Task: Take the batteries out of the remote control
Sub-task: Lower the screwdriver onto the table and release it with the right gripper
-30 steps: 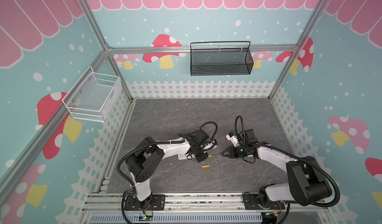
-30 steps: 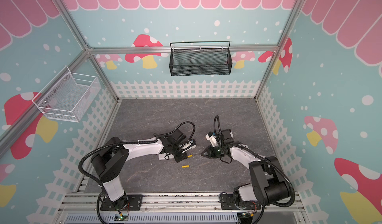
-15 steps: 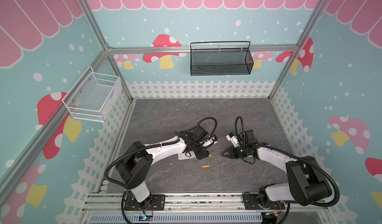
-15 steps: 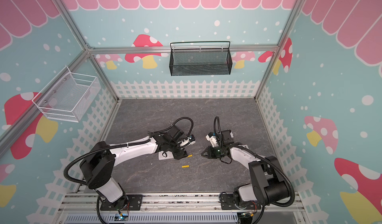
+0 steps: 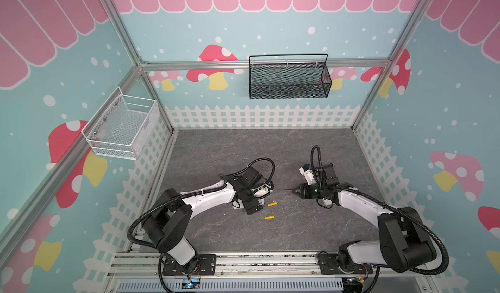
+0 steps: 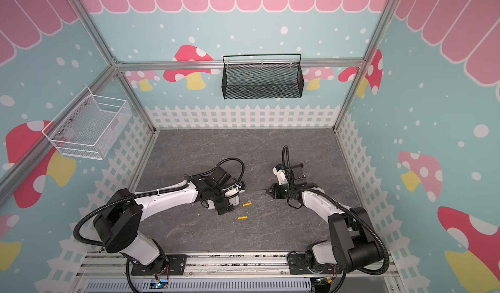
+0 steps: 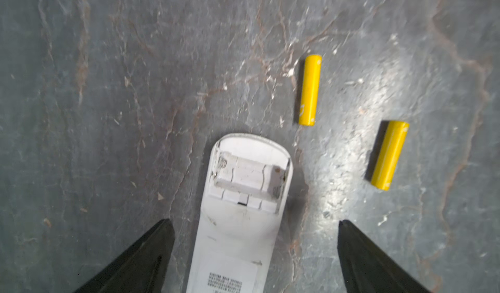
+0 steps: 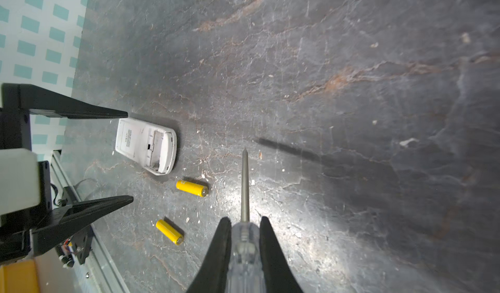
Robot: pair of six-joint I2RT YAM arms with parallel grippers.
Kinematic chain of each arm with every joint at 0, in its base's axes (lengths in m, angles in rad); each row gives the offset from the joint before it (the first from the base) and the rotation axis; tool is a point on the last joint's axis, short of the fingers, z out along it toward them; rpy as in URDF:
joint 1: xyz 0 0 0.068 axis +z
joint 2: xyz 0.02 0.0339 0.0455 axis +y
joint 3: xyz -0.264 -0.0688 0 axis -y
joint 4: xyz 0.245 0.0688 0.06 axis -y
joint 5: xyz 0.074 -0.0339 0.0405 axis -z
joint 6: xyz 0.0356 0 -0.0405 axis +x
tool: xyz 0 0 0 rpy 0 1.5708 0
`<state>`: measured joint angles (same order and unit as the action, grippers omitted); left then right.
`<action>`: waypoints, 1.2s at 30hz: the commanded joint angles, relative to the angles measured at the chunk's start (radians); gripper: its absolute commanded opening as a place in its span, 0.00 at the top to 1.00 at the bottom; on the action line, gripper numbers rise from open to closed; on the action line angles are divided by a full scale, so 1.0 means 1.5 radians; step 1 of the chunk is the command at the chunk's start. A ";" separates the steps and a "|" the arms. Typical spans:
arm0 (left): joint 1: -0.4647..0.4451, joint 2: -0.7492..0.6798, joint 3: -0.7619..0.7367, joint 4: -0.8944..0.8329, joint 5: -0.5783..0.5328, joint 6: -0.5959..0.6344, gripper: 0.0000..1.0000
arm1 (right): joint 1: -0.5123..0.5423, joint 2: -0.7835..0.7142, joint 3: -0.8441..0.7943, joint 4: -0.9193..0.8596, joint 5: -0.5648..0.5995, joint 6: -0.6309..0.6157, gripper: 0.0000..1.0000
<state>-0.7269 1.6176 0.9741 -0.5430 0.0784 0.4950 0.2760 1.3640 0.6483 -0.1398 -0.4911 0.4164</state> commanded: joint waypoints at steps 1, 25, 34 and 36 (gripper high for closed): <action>0.009 0.002 -0.011 0.018 -0.009 0.025 0.04 | 0.001 -0.021 0.001 0.040 0.063 0.012 1.00; 0.050 0.105 0.020 0.021 -0.026 0.013 0.15 | 0.001 -0.024 -0.128 0.302 0.368 0.082 0.85; 0.080 0.079 -0.014 0.069 -0.072 0.005 0.36 | 0.000 0.045 -0.123 0.319 0.355 0.102 0.76; 0.093 0.073 -0.020 0.079 -0.078 0.001 0.41 | 0.000 0.054 -0.120 0.316 0.353 0.101 0.75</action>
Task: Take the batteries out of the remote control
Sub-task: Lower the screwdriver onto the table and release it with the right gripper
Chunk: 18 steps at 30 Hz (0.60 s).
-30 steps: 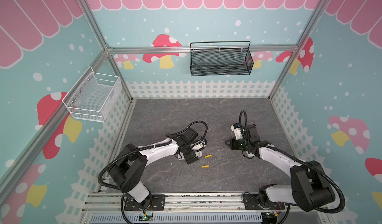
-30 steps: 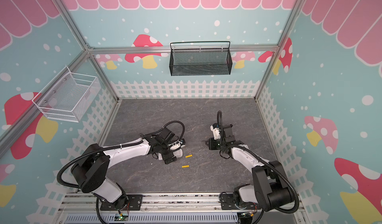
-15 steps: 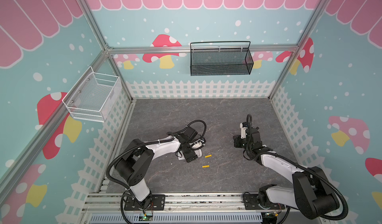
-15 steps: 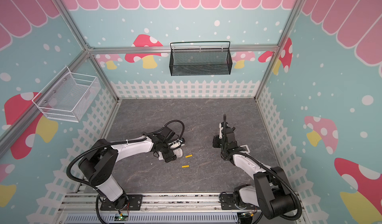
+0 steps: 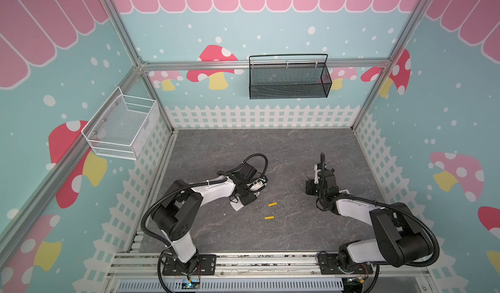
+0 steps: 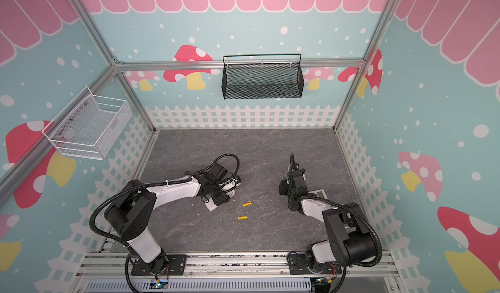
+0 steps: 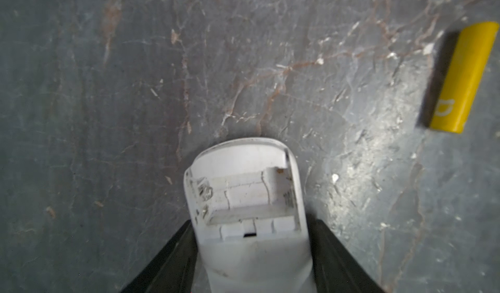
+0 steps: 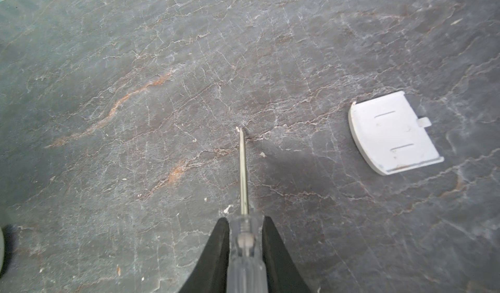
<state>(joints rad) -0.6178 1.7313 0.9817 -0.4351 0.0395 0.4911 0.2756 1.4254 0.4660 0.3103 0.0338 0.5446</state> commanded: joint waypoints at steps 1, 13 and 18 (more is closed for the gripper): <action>0.026 -0.003 -0.027 0.009 -0.056 0.004 0.42 | 0.000 0.014 0.000 0.015 0.004 0.018 0.74; 0.124 -0.024 -0.039 0.040 -0.074 -0.004 0.48 | 0.000 -0.003 0.028 -0.038 -0.005 0.012 0.69; 0.180 -0.028 -0.033 0.046 -0.083 -0.018 0.48 | 0.000 -0.063 0.048 -0.145 0.047 0.029 0.53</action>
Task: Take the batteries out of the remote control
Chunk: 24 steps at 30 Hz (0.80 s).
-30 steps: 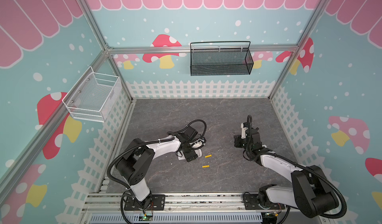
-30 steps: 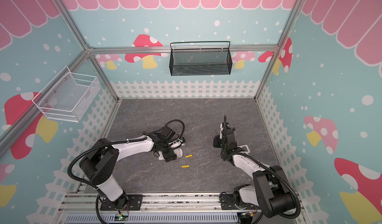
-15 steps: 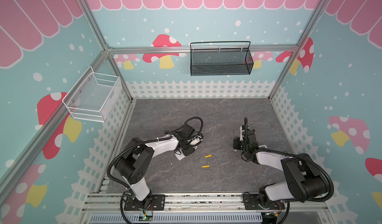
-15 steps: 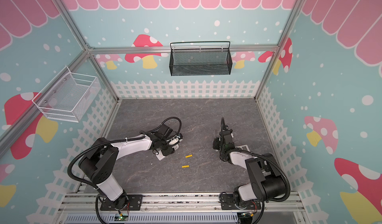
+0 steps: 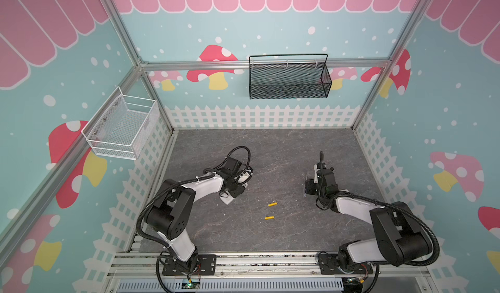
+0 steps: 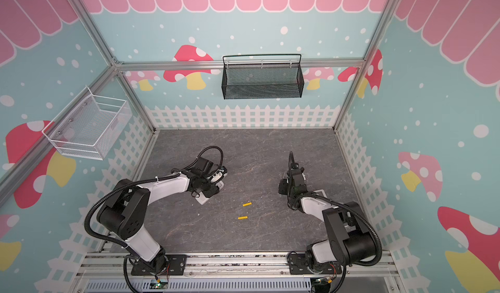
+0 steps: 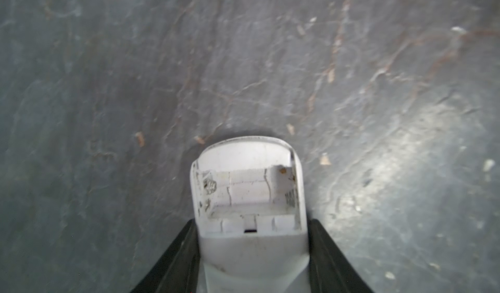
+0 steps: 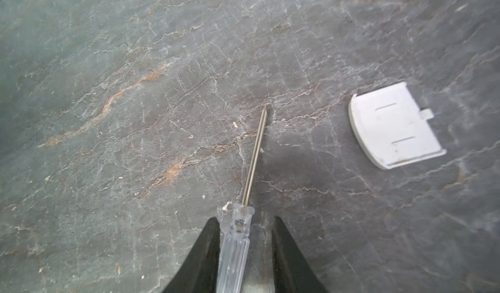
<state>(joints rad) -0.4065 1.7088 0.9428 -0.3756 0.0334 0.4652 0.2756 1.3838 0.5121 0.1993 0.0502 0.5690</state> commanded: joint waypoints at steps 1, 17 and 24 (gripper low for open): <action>0.049 -0.016 -0.010 0.009 -0.078 -0.003 0.48 | 0.000 -0.051 0.019 -0.097 0.062 0.025 0.41; 0.144 0.017 0.046 -0.031 -0.067 -0.094 0.31 | -0.033 -0.215 0.053 -0.364 0.219 0.148 0.01; 0.145 -0.046 0.032 -0.025 -0.051 -0.100 0.15 | -0.067 -0.206 0.060 -0.425 0.218 0.200 0.01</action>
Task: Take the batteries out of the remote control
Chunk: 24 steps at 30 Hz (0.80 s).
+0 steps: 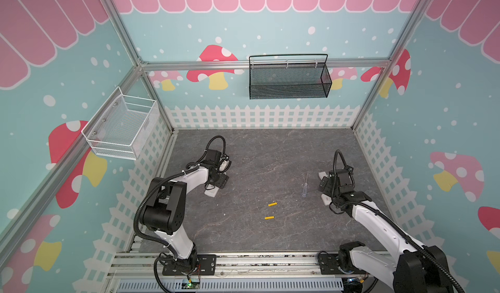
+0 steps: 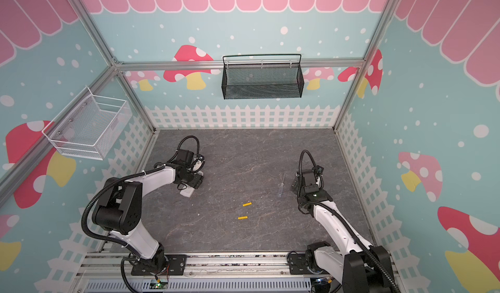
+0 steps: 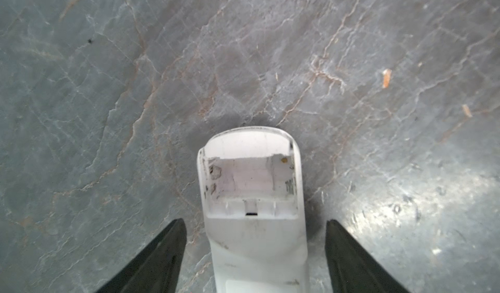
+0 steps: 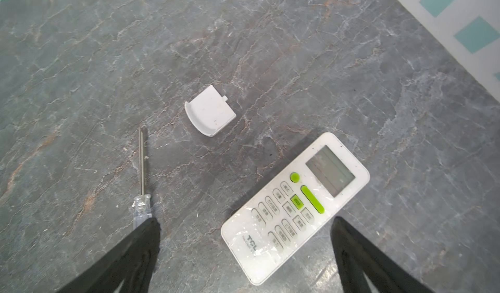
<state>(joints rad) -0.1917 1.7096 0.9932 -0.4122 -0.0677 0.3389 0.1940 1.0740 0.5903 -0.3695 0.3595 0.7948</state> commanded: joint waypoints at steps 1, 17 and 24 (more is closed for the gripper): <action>0.002 -0.059 -0.006 0.004 0.019 -0.017 0.13 | -0.018 0.001 0.008 -0.052 0.010 0.059 0.01; 0.057 -0.170 -0.027 0.014 0.114 -0.078 0.01 | -0.134 -0.004 -0.054 0.022 -0.111 0.085 0.01; 0.071 -0.178 -0.034 0.018 0.131 -0.084 0.01 | -0.168 0.020 -0.081 0.066 -0.143 0.089 0.01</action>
<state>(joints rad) -0.1001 1.4654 0.9554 -0.3985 0.1020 0.2417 -0.0463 1.0920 0.4877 -0.3119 0.1738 0.9138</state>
